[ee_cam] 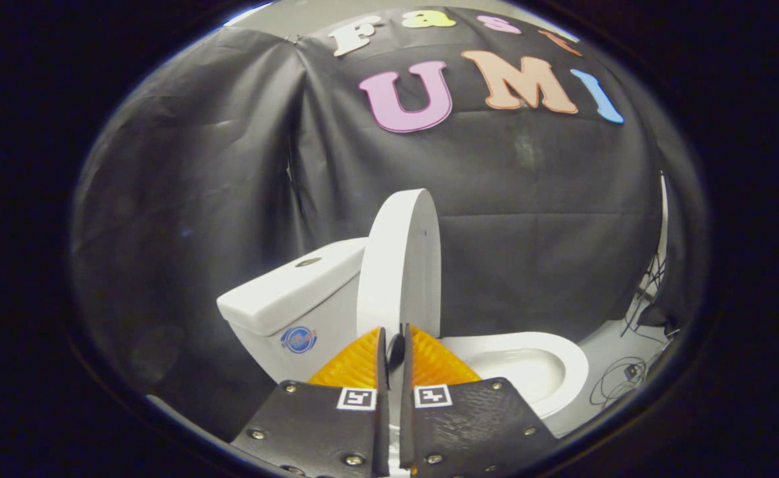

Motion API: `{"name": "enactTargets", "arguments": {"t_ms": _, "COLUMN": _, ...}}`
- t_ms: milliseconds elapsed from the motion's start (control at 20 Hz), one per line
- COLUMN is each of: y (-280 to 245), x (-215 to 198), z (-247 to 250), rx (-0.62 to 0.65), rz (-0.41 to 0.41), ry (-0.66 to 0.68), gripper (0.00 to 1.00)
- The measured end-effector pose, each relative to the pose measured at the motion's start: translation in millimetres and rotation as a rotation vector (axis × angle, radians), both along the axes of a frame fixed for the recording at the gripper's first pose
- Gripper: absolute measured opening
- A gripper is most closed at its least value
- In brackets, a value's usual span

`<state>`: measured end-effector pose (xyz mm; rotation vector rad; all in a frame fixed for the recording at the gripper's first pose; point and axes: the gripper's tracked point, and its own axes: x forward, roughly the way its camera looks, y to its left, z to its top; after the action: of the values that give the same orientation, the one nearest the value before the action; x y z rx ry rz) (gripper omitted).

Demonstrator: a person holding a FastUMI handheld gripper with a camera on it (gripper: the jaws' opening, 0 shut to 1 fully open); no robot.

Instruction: Open the toilet lid.

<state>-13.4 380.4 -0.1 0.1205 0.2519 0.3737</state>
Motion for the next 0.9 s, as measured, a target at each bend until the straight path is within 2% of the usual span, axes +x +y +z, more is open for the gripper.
{"name": "enactTargets", "arguments": {"t_ms": 900, "y": 61.6, "x": -7.5, "z": 2.3, "rx": -0.009, "rz": 0.065, "ry": -0.074, "gripper": 0.07}}
